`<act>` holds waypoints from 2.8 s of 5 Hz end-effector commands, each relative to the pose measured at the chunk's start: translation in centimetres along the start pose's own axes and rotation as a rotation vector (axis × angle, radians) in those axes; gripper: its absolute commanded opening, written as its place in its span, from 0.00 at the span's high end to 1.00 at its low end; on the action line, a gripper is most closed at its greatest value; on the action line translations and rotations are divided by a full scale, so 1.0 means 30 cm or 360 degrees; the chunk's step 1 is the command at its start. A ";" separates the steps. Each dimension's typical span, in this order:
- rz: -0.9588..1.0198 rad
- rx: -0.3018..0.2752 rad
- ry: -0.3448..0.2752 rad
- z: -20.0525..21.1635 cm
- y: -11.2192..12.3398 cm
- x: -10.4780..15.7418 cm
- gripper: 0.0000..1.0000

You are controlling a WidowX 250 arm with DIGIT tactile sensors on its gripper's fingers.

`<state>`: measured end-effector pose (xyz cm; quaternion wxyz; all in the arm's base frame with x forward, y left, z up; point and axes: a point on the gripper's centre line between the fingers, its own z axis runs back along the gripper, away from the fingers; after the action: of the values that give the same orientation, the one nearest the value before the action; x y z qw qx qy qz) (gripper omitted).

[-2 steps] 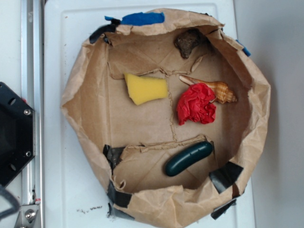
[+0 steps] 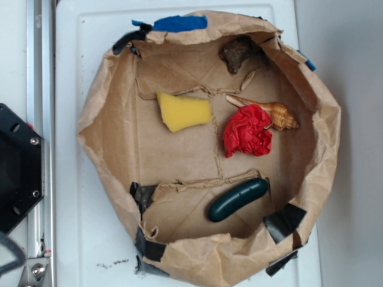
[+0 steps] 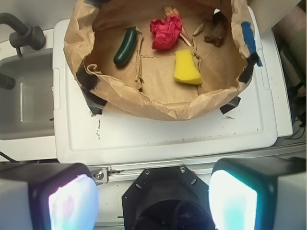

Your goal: Grab the plastic pickle.

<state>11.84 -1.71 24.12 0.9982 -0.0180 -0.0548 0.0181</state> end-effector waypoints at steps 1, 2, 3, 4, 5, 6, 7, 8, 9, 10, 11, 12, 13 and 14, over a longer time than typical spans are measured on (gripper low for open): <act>0.0256 0.0045 0.0069 -0.054 -0.008 0.136 0.00; 0.0453 0.0022 0.0042 -0.087 0.015 0.198 0.00; 0.0581 -0.0042 -0.0080 -0.118 0.019 0.265 0.00; 0.0680 -0.0156 -0.0205 -0.134 0.037 0.328 0.00; 0.0694 -0.0244 -0.0302 -0.156 0.039 0.365 0.00; 0.0694 -0.0244 -0.0302 -0.156 0.039 0.365 0.00; 0.0694 -0.0244 -0.0302 -0.156 0.039 0.365 0.00; 0.0694 -0.0244 -0.0302 -0.156 0.039 0.365 0.00; 0.0694 -0.0244 -0.0302 -0.156 0.039 0.365 0.00; 0.0726 -0.0101 -0.0223 -0.328 0.039 0.442 0.00; 0.0736 -0.0030 -0.0212 -0.431 0.037 0.491 0.00; 0.0719 0.0018 -0.0189 -0.525 0.033 0.518 0.00; 0.0706 0.0051 -0.0216 -0.556 0.021 0.527 0.00; 0.0715 0.0034 -0.0192 -0.598 -0.020 0.529 0.00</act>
<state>29.18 -2.24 6.87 0.9656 -0.0123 -0.0895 0.2440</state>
